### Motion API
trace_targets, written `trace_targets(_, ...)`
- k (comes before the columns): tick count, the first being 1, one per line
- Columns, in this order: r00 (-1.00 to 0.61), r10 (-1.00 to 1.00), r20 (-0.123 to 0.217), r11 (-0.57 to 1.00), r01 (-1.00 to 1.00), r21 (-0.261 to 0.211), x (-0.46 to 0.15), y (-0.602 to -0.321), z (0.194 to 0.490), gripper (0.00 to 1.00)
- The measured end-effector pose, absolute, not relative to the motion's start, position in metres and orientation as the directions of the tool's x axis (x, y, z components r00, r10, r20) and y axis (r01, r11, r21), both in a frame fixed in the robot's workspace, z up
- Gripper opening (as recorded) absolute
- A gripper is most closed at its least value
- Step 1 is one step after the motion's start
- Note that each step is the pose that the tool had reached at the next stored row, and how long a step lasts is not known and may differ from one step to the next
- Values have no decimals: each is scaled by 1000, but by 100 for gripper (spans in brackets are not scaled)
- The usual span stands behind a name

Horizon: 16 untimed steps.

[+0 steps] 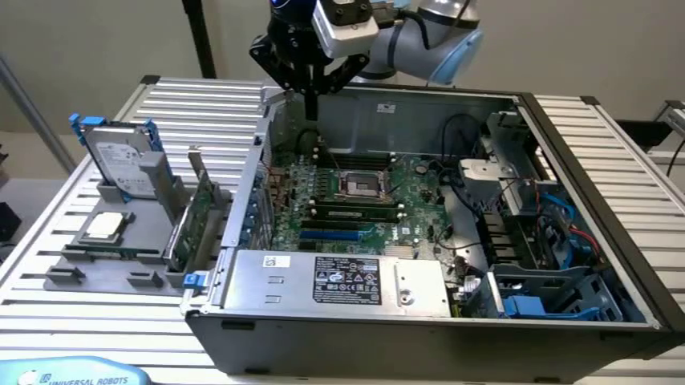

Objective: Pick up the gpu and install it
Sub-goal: 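Reach for the gpu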

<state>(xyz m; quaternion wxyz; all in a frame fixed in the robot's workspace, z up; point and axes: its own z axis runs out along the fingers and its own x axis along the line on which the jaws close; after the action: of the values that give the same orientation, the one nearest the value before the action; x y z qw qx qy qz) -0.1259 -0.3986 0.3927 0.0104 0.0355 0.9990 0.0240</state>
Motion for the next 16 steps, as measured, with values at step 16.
trace_targets(16,-997,71,-19,996,70,49,-198,-400,392,11)
